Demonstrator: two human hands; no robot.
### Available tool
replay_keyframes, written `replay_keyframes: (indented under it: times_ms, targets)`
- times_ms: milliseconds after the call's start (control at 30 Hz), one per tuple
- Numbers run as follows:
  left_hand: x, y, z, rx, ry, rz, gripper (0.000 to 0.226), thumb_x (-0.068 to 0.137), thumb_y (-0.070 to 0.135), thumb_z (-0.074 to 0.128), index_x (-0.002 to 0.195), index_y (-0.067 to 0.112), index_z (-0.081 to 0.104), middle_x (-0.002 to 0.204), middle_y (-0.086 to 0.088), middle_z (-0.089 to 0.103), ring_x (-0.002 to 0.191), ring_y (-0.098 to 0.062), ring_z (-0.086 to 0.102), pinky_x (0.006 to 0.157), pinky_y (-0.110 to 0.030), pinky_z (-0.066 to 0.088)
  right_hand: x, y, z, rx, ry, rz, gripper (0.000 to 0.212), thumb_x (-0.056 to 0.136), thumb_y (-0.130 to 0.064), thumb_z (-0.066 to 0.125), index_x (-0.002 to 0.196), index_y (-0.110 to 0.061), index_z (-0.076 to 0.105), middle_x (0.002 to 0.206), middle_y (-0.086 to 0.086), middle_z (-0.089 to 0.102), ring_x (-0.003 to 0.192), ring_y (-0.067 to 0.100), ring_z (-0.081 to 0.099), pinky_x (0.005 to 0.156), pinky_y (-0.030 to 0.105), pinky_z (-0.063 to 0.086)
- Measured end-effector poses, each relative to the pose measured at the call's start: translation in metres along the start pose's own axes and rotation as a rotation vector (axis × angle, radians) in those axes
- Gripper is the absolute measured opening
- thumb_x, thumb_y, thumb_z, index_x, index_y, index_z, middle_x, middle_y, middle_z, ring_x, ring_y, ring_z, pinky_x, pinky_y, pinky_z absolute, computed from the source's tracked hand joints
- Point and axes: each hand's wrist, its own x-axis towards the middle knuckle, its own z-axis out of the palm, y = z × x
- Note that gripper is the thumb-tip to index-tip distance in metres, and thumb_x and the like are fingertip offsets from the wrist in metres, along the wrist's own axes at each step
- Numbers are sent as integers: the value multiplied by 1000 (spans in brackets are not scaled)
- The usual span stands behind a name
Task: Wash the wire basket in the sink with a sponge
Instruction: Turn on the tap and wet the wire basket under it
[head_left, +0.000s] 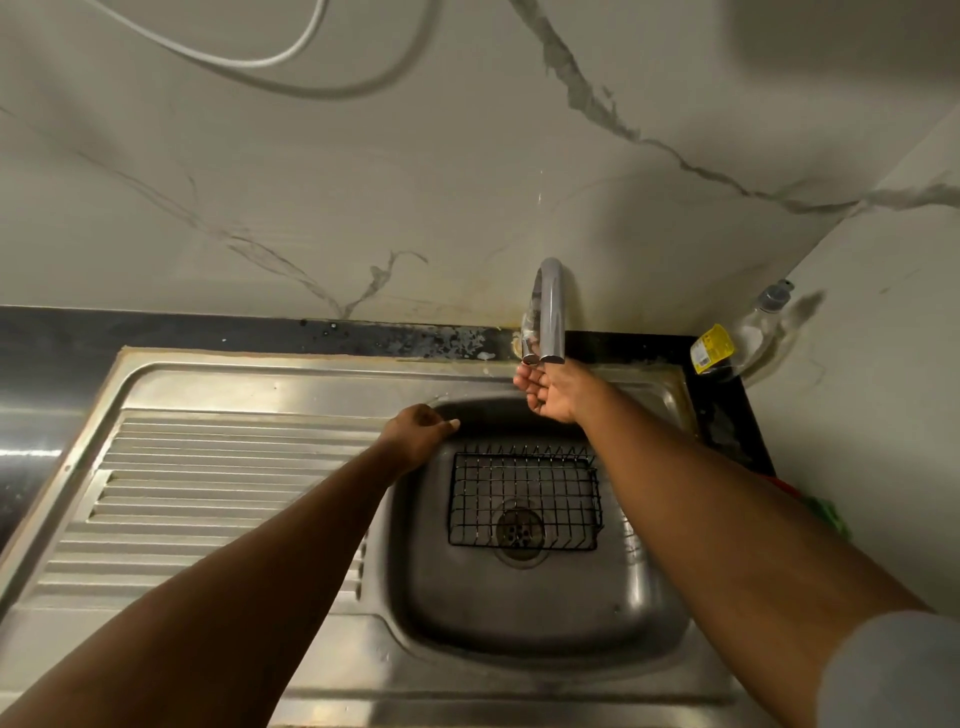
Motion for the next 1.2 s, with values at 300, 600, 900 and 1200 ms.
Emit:
replay_keyframes:
  times_ms: [300,600,900,1200]
  targets:
    - [10,9,13,20,-70,7,26,100,42,67,110,18,64,96,-5,65,88,-18,63,73,-30,50,13,2,4,-503,207,-408,73,83,-53,81,137,-14,51,118,2,59,111,27,65,96,45,58]
    - [17,3,42,93,-148,-126,34,96,48,70,114,20,62,103,-6,67,94,-20,65,95,-43,58,25,97,-53,-732,410,-379,28,101,-50,57,107,-23,61,97,3,69,83,21,67,66,31,53]
    - [15,-23,73,25,-214,-366,70,98,53,65,148,8,47,126,-15,60,96,-22,59,76,-33,52,33,166,-115,-675,370,108,75,101,-63,44,158,-15,36,159,17,42,142,40,43,114,49,39]
    - [17,-27,66,-408,-162,-465,82,89,62,67,154,18,43,150,-16,50,130,-36,51,112,-55,41,9,155,-91,-645,523,-15,79,99,-71,41,140,-7,57,139,18,61,124,36,59,92,39,48]
